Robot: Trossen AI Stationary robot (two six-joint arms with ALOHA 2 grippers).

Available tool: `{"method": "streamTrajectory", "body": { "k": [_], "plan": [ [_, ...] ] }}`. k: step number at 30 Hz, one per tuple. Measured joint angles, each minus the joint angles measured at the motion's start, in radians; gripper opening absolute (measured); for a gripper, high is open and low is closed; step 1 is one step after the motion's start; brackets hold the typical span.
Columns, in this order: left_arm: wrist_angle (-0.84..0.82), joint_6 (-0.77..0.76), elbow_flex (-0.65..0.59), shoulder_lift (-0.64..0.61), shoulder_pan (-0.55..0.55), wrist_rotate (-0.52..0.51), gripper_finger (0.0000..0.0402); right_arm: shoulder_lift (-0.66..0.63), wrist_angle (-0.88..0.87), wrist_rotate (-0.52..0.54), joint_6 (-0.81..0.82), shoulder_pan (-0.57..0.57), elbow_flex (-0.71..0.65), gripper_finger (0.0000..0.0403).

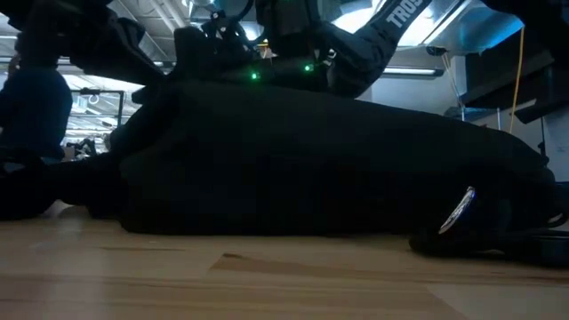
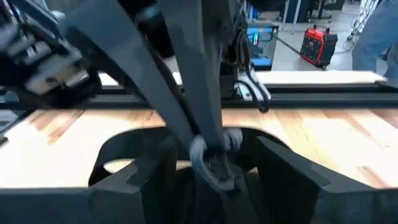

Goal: Unpack backpack
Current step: Open the black backpack

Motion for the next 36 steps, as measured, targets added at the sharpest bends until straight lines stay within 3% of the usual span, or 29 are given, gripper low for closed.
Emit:
{"method": "streamTrajectory", "body": {
  "k": [9,21,36],
  "plan": [
    [-0.01,-0.002,0.0,0.0,0.0,0.0,0.0,0.0,-0.012,0.0,0.0,0.0,-0.002,0.0188],
    [-0.012,-0.015,0.0,0.0,0.0,-0.01,0.0,0.0,-0.007,-0.06,0.03,-0.002,-0.001,0.0049],
    [-0.037,-0.04,-0.001,0.0,0.0,-0.012,0.0,-0.053,-0.107,-0.071,0.004,-0.002,-0.002,0.0059]
  ]
}}
